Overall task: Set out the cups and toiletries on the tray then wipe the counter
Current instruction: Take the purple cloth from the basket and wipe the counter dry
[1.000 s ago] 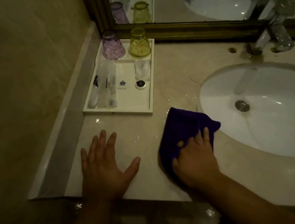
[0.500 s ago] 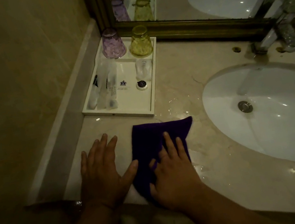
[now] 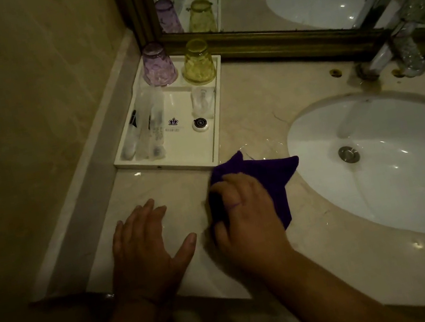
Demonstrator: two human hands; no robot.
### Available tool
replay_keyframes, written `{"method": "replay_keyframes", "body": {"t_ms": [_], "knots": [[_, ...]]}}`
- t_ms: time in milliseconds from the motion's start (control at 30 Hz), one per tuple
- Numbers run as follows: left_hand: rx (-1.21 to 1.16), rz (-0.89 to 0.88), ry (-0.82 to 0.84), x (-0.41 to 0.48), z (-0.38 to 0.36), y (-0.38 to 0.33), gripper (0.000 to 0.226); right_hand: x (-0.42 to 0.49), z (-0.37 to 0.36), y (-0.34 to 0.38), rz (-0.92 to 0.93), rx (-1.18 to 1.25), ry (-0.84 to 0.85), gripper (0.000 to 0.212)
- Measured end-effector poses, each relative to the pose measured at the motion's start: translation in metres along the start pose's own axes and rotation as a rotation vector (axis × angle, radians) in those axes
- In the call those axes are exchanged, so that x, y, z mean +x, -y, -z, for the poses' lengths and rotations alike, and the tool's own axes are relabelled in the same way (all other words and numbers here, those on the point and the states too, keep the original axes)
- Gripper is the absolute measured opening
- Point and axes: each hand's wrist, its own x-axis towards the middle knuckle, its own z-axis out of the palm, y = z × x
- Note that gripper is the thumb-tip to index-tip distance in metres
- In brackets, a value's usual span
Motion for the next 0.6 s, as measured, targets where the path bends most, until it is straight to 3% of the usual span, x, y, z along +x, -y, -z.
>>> {"method": "replay_keyframes", "body": {"t_ms": [100,300,600], "knots": [[0.009,-0.005,0.005,0.001,-0.002,0.001,0.081,-0.007,-0.024,0.001,0.051,-0.176,0.276,0.067],[0.012,0.0,-0.027,0.001,-0.002,0.001,0.069,-0.035,-0.026,-0.03,0.301,-0.161,0.363,0.07],[-0.038,-0.02,-0.038,-0.001,0.001,-0.002,0.078,0.009,0.009,-0.092,-0.04,-0.3,0.262,0.081]]}}
